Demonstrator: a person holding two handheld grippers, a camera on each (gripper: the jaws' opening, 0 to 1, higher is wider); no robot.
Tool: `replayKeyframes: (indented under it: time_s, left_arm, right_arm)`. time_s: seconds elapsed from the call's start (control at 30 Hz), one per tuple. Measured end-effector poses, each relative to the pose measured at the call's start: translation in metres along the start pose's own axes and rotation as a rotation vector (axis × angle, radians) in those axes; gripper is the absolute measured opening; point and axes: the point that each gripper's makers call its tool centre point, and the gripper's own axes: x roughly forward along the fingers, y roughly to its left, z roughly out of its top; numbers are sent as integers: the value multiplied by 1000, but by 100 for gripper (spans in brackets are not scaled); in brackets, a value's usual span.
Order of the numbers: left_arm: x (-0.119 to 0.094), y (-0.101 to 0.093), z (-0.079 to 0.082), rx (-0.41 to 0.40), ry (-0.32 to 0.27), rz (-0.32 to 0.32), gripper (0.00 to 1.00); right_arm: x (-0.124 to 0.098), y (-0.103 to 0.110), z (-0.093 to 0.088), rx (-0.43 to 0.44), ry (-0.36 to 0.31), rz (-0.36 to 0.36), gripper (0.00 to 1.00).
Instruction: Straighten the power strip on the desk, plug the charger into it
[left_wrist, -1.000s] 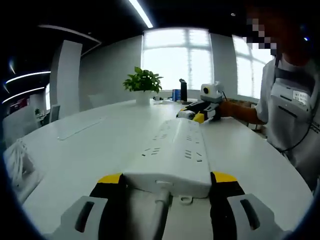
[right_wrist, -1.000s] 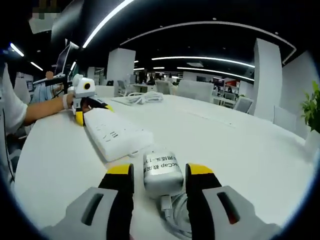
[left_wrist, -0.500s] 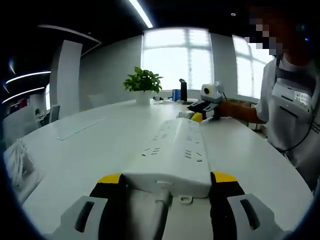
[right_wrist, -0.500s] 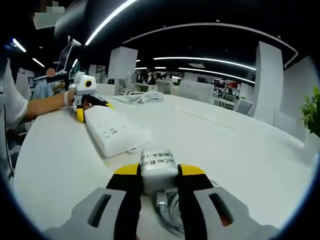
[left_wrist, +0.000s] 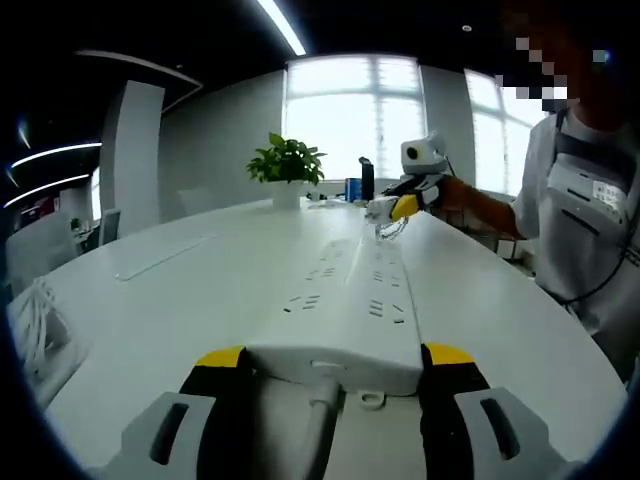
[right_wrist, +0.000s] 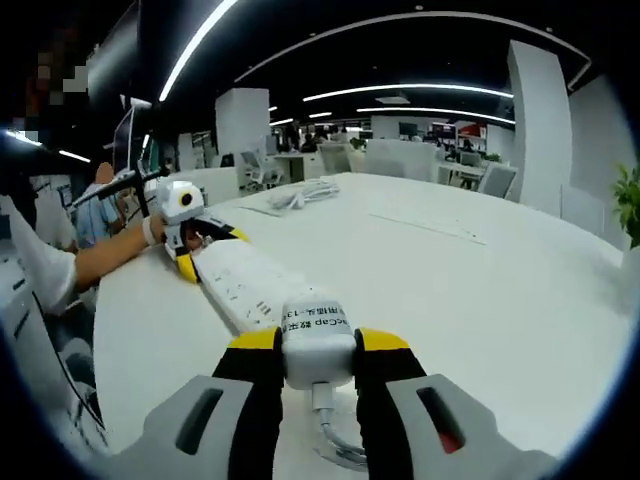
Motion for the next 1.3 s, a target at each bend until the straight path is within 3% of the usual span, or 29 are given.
replayKeyframes:
  time_s: [0.13,0.27,0.43,0.63,1.1,1.3]
  left_arm:
    - [0,0,0,0,0,0,68]
    - [0,-1,1,0,1,1,68]
    - [0,-1,1,0,1,1,68]
    - [0,0,1,0,1,2,68]
    - [0,1,3,0,3,6,68]
    - [0,1,3,1,3,7,68]
  right_arm:
    - [-5,19,20,13,27,22,26]
    - [-3,32,24,25,81,28,26]
    - [11,37,4,161,217,13,26]
    - [28,47,-13,204,322,14,26]
    - [34,39,-24,315,409,-13,26]
    - [36,37,-22,309,464,-49,26]
